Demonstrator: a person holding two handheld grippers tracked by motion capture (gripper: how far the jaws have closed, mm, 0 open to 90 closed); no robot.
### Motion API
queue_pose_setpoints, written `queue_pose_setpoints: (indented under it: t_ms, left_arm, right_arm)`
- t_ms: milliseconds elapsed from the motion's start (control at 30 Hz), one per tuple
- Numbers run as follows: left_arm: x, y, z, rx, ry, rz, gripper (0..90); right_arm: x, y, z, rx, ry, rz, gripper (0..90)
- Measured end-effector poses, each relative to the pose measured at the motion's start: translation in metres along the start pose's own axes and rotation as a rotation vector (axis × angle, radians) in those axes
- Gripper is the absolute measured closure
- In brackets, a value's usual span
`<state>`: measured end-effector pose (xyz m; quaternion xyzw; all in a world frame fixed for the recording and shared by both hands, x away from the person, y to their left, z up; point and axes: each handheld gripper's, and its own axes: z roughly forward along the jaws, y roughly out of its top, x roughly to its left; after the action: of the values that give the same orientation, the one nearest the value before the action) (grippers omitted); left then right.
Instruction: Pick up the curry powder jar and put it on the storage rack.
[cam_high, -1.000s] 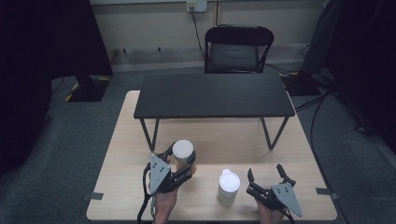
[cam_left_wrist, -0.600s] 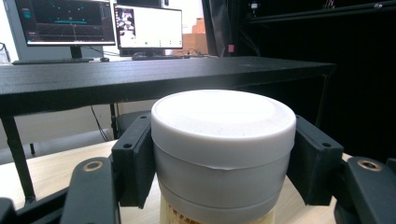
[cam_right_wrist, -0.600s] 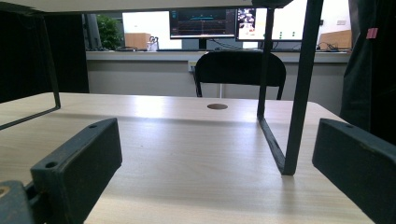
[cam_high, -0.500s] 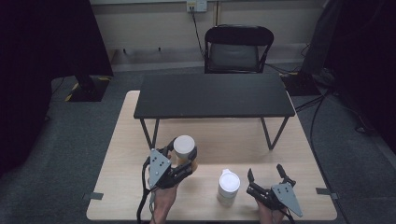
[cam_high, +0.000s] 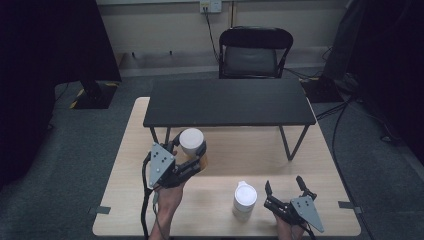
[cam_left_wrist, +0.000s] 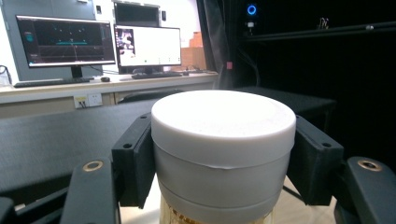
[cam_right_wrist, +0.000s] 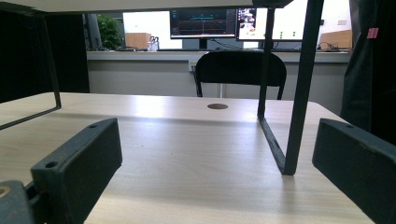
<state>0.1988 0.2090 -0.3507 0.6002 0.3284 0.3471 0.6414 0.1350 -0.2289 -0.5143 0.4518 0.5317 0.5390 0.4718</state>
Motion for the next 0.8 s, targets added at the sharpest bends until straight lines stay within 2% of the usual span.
queue_pose_setpoints:
  t_ms: [167, 300, 500, 633, 800]
  left_arm:
    - [0.003, 0.012, 0.008, 0.001, 0.023, -0.014, 34.3]
    - [0.005, 0.021, 0.012, -0.005, 0.025, -0.028, 34.2]
    - [0.001, 0.038, 0.023, -0.001, 0.06, -0.043, 34.2]
    - [-0.001, 0.046, 0.03, 0.005, 0.078, -0.037, 34.2]
    - [-0.004, 0.065, 0.041, 0.019, 0.126, -0.031, 34.2]
  right_arm:
    - [0.0, 0.0, 0.0, 0.0, 0.0, 0.0, 0.0]
    - [0.0, 0.0, 0.0, 0.0, 0.0, 0.0, 0.0]
    - [0.0, 0.0, 0.0, 0.0, 0.0, -0.001, 0.0]
    - [0.0, 0.0, 0.0, 0.0, 0.0, 0.0, 0.0]
    - [0.0, 0.0, 0.0, 0.0, 0.002, -0.001, 0.0]
